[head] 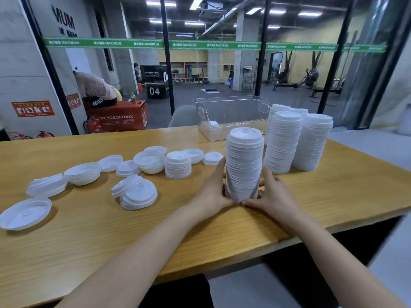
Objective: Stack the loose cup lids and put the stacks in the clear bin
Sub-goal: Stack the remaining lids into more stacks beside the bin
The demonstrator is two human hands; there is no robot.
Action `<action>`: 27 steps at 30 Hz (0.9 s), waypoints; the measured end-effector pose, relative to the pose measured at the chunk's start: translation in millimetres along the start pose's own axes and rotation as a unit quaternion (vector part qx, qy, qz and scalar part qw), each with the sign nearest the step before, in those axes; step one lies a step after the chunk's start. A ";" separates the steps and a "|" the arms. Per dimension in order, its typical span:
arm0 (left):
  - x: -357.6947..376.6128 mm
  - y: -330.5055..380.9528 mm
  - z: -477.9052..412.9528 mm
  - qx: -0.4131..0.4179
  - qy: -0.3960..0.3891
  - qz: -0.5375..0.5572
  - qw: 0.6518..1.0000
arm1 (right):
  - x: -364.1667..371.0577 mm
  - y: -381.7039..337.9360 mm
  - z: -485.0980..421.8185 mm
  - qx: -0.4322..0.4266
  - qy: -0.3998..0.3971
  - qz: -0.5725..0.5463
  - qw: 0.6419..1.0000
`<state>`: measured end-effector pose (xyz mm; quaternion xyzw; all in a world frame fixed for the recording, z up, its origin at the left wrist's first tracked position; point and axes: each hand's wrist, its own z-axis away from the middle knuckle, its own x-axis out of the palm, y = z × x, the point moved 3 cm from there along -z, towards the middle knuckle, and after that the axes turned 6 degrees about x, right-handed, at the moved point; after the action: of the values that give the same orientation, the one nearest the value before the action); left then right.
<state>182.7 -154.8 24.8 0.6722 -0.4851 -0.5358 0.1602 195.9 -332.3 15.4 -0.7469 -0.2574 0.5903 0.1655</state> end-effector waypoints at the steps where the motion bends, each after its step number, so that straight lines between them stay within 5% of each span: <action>1: 9.0 2.7 -10.1 0.007 -0.008 0.005 1.000 | -5.8 9.7 -3.1 0.013 0.008 0.003 1.000; 7: 27.9 0.2 -60.7 -0.015 -0.100 -0.022 0.995 | -23.6 47.2 -19.5 0.060 0.028 0.005 0.998; 12: 8.0 -17.0 -96.1 -0.006 -0.081 -0.231 0.970 | -24.9 50.5 -22.6 0.047 0.040 0.005 0.998; 17: 30.6 -31.5 -93.9 0.075 -0.145 -0.367 0.916 | -29.0 41.5 -16.6 0.038 0.075 0.040 0.996; 27: -21.0 -53.2 -44.3 0.134 -0.037 -0.521 0.842 | -4.7 5.5 -33.2 0.046 0.056 0.060 0.996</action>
<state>248.0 -125.6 14.2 0.8202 -0.1363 -0.4950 -0.2522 228.3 -337.5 24.4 -0.7846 -0.1750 0.5677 0.1777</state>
